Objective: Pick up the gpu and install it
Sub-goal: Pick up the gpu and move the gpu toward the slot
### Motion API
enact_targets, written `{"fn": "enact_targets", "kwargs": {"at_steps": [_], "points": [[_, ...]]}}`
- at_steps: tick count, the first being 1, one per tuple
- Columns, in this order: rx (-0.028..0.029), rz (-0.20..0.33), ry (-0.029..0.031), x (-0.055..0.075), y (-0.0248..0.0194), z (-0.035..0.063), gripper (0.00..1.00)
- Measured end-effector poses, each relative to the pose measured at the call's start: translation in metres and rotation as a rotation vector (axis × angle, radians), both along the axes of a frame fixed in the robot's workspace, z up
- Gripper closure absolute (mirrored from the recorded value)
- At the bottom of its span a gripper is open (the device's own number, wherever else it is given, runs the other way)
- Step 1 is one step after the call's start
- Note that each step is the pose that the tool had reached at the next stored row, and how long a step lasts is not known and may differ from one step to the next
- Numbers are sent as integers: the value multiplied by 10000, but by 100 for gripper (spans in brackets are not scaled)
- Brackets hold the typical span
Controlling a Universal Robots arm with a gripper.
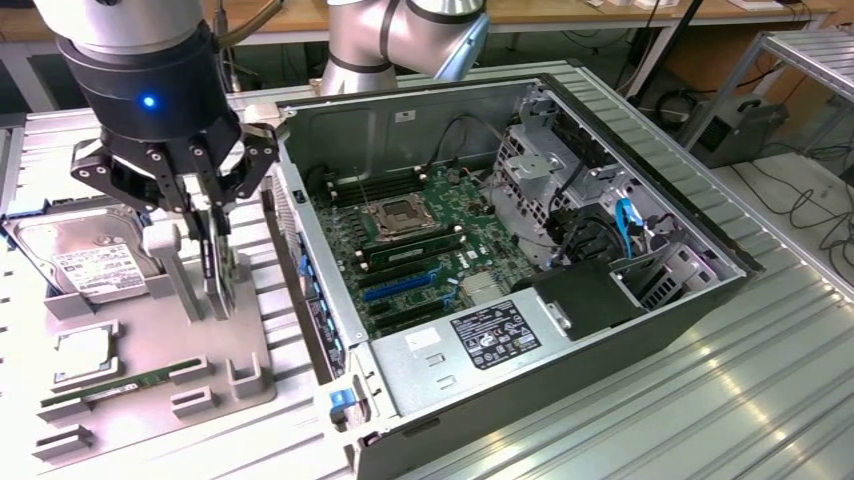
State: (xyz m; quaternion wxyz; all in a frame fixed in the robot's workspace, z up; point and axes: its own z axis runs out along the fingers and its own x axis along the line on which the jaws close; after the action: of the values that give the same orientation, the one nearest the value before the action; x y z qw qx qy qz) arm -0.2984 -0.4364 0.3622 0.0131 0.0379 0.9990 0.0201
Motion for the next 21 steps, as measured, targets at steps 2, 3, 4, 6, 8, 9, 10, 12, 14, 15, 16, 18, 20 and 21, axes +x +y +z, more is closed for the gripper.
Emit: {"fn": "enact_targets", "kwargs": {"at_steps": [2, 3, 4, 6, 8, 9, 10, 12, 14, 15, 16, 18, 20, 21], "points": [[1, 0, 0, 0, 0, 21, 74], [0, 0, 0, 0, 0, 36, 74], [0, 0, 0, 0, 0, 55, 74], [0, 0, -1, 0, 0, 79, 74], [1, 0, -1, 0, 0, 98, 74], [0, 0, 0, 0, 0, 109, 74], [-1, 0, 1, 0, 0, 121, 74], [0, 0, 0, 0, 0, 150, 74], [0, 0, 0, 0, 0, 177, 74], [0, 0, 0, 0, 0, 190, 74], [1, 0, -1, 0, 0, 202, 74], [0, 0, 0, 0, 0, 223, 74], [0, 0, 0, 0, 0, 247, 74], [0, 0, 0, 0, 0, 258, 74]]}}
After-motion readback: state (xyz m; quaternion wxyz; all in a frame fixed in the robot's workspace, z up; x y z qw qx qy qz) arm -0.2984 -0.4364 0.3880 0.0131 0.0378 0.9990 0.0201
